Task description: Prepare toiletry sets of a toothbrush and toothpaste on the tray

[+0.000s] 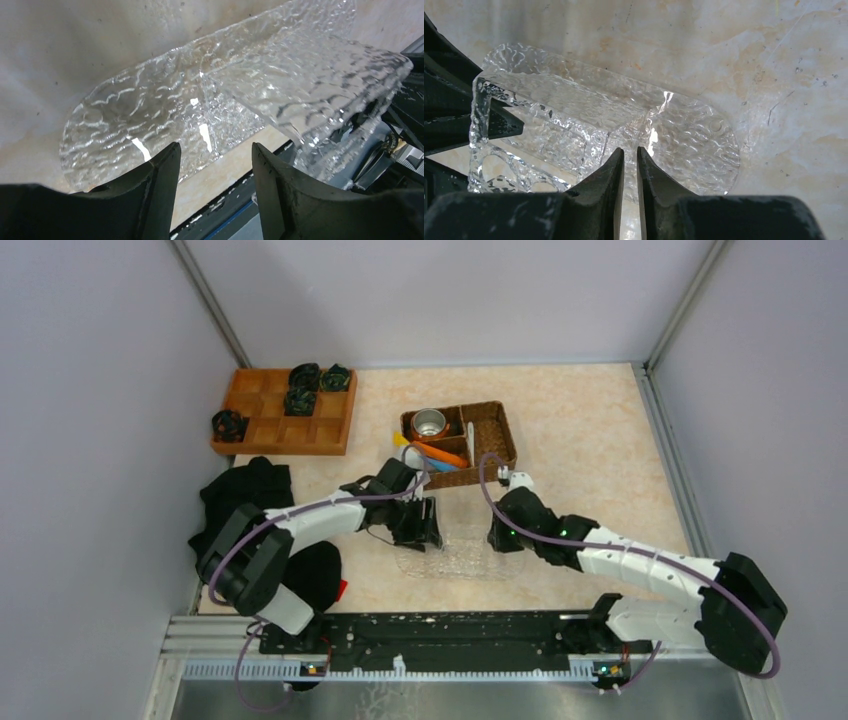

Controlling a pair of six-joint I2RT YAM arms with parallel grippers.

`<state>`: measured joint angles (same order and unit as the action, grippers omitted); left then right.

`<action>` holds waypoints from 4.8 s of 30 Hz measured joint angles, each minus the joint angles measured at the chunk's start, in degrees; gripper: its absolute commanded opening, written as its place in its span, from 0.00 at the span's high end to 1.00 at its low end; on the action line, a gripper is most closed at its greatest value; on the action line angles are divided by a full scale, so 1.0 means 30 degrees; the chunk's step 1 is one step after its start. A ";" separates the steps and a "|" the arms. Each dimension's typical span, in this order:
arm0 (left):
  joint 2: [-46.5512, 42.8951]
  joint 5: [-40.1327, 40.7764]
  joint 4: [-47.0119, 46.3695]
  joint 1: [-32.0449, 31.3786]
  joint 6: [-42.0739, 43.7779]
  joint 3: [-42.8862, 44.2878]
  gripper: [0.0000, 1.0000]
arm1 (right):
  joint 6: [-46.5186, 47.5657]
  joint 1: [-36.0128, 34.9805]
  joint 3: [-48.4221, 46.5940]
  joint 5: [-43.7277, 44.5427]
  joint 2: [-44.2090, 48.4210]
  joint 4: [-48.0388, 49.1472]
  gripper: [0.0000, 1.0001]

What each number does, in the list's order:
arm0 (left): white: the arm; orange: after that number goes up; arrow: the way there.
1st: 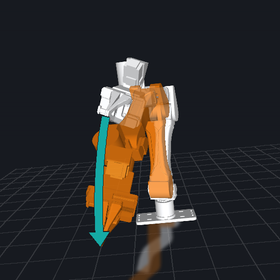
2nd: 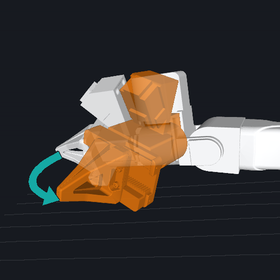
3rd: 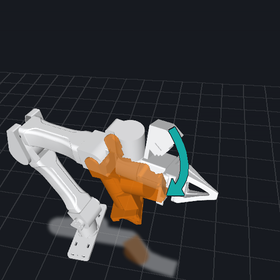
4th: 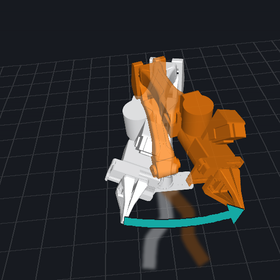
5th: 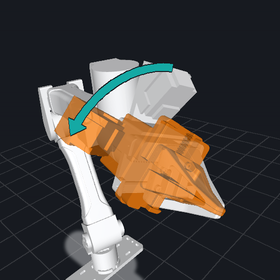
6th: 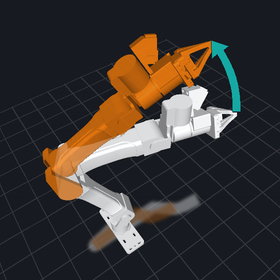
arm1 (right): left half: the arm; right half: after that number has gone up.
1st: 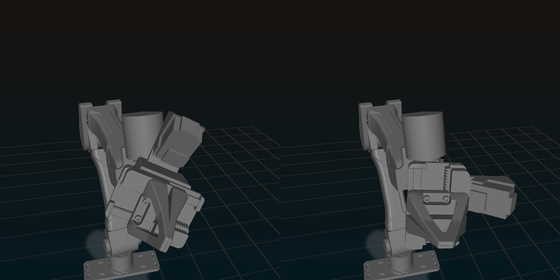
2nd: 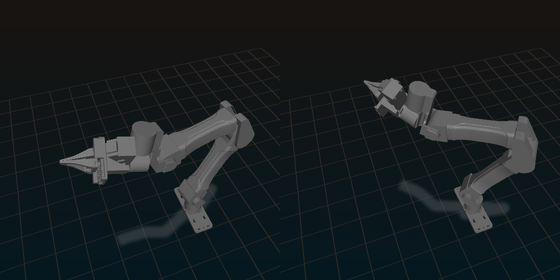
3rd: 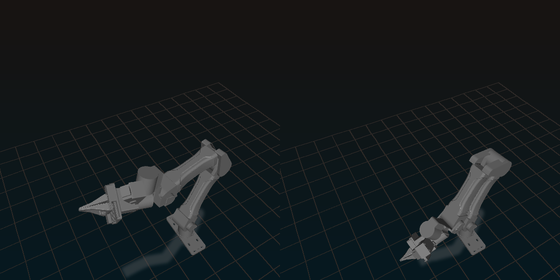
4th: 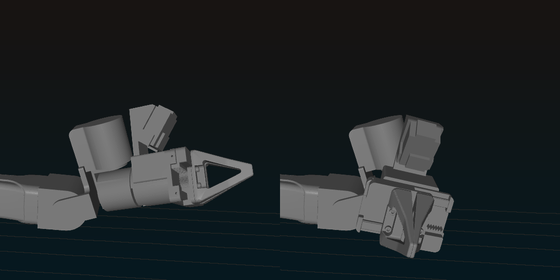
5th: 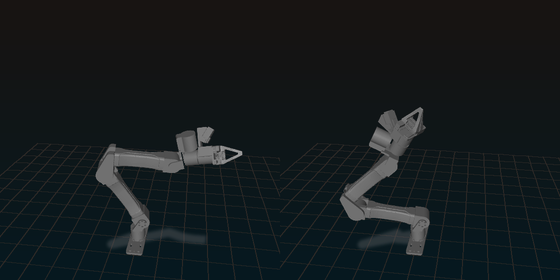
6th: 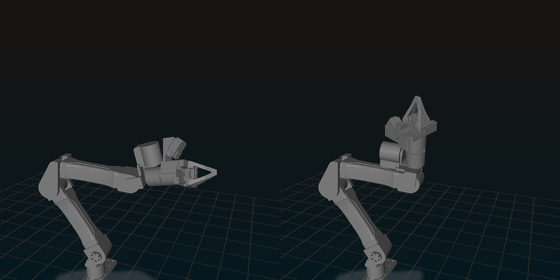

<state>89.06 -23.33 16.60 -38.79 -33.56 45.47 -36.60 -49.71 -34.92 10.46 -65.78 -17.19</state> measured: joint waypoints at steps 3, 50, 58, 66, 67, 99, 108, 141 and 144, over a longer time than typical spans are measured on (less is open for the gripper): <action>-0.1122 0.0138 0.0699 0.0000 0.0058 0.0015 0.37 | -0.0022 0.0000 0.0007 0.0044 0.0838 -0.0364 0.82; -0.5362 -0.4051 -0.2200 0.4044 0.0022 -0.3993 0.83 | 0.4787 0.6040 -0.3905 -0.5136 -0.3461 0.0525 1.00; -0.3767 -0.4087 -0.3585 0.2718 -0.0823 -0.3963 0.84 | 0.4765 0.6040 -0.4430 -0.6149 -0.5122 0.1610 1.00; -0.2441 -0.4029 -0.4218 0.2339 -0.1027 -0.3388 0.86 | 0.4779 0.5450 -0.5085 -0.6747 -0.6535 0.2616 1.00; -0.2288 -0.4007 -0.4240 0.2339 -0.1027 -0.3235 0.86 | 0.4779 0.5297 -0.5093 -0.6768 -0.6615 0.2645 1.00; -0.0561 -0.3723 -0.4663 0.2331 -0.0940 -0.1945 0.90 | 0.3978 0.3497 -0.2062 -0.6433 -0.3949 0.2871 1.00; -0.0204 -0.3585 -0.4554 0.2339 -0.0860 -0.1319 0.92 | 0.3978 0.3490 -0.1982 -0.6222 -0.3949 0.2863 1.00; -0.0889 -0.0022 0.0474 0.6666 0.2980 0.5406 0.31 | 0.7810 0.6229 -0.9566 -0.3832 -0.5093 -0.1231 0.46; -0.1654 0.0299 0.0627 0.6929 0.2907 0.4430 0.32 | 0.9216 0.5829 -1.1460 -0.4204 -0.6455 -0.1362 0.46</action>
<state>84.09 -22.44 18.48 -18.00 -24.84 58.76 -8.95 -32.23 -69.30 -2.15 -85.14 -21.28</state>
